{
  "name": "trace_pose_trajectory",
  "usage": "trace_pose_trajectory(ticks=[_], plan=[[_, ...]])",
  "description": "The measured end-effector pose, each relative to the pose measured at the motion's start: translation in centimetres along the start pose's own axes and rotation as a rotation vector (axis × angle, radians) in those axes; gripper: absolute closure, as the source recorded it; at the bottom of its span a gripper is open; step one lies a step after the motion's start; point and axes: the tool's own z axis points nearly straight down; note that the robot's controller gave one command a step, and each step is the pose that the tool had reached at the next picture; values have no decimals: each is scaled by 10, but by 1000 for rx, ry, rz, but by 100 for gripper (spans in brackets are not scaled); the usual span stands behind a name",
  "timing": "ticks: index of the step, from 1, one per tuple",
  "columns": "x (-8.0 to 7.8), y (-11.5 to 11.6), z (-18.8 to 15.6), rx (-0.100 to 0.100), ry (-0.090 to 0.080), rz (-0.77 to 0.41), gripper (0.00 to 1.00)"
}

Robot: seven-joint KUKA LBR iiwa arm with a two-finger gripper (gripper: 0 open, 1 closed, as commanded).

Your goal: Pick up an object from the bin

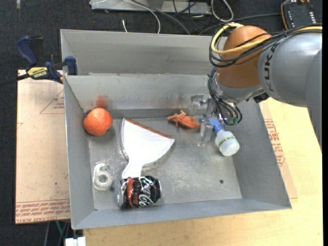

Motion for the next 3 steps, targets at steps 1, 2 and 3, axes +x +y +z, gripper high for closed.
trace_pose_trajectory(ticks=[1,2,3], plan=[[-1,0,-5,0,-6,-1,0],[-4,13,52,-2,-26,114,0],[-1,9,22,-2,-18,265,0]])
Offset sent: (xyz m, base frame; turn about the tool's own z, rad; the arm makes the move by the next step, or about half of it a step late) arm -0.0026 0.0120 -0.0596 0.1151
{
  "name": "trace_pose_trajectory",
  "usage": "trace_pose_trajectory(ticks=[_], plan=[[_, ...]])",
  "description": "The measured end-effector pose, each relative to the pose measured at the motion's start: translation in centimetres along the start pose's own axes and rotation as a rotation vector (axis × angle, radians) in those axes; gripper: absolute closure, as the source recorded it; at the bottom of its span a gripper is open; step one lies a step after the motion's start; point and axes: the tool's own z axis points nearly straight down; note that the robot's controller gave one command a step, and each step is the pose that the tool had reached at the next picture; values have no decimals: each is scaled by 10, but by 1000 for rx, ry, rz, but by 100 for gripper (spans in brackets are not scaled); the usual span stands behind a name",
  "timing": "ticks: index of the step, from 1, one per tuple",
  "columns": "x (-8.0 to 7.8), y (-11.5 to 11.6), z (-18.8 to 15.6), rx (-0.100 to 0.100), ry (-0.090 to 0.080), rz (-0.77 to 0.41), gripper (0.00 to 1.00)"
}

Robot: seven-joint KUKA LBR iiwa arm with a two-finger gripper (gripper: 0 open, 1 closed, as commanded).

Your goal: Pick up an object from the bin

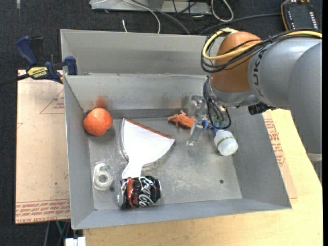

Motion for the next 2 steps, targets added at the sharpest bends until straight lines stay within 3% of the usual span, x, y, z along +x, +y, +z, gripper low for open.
trace_pose_trajectory(ticks=[1,2], plan=[[-3,6,27,-4,-16,-141,0],[2,0,31,-9,-24,146,0]])
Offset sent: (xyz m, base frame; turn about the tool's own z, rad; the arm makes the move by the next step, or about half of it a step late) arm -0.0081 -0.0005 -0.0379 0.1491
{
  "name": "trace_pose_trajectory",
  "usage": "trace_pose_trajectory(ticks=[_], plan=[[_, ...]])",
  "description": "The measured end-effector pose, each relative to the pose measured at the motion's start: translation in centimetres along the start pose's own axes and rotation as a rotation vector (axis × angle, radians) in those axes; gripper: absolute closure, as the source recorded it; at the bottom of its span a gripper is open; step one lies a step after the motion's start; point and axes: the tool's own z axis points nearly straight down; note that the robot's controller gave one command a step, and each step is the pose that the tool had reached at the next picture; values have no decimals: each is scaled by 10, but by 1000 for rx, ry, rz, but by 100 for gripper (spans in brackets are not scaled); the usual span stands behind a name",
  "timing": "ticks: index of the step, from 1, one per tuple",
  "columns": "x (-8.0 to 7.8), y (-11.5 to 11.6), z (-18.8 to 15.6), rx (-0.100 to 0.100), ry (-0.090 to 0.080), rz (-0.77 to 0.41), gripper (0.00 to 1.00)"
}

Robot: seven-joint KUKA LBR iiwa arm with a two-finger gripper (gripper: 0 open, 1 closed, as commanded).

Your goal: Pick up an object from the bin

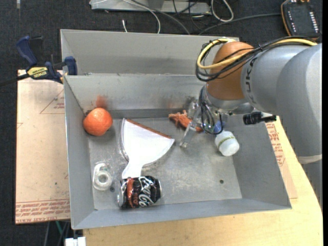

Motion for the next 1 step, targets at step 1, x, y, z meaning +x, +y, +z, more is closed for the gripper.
trace_pose_trajectory(ticks=[1], plan=[[-10,-5,1,-5,-13,-196,100]])
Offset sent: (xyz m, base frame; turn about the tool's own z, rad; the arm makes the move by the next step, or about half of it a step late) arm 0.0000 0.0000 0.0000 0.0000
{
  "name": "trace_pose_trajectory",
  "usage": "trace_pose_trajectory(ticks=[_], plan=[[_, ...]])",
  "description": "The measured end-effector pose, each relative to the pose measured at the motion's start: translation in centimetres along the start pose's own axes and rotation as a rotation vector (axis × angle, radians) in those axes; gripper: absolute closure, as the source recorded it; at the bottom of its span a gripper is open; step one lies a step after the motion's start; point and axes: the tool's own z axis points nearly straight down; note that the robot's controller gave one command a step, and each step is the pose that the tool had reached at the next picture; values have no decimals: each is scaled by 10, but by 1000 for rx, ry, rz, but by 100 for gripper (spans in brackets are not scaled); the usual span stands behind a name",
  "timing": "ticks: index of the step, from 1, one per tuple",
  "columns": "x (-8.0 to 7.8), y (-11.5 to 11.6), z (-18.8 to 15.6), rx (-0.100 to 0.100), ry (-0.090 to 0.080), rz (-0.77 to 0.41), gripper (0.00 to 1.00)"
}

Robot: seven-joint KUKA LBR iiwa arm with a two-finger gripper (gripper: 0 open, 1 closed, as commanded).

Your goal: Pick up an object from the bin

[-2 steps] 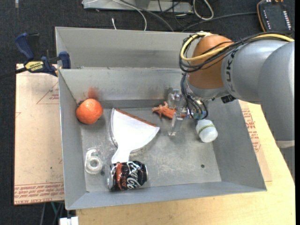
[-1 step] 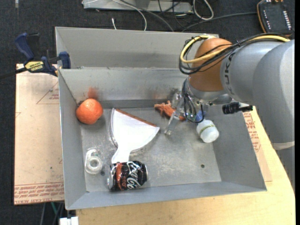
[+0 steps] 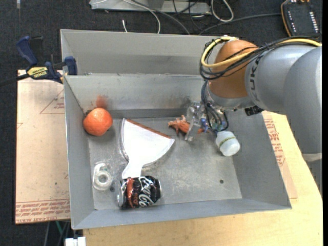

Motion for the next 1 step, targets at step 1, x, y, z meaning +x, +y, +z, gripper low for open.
trace_pose_trajectory(ticks=[1], plan=[[0,0,0,0,0,0,100]])
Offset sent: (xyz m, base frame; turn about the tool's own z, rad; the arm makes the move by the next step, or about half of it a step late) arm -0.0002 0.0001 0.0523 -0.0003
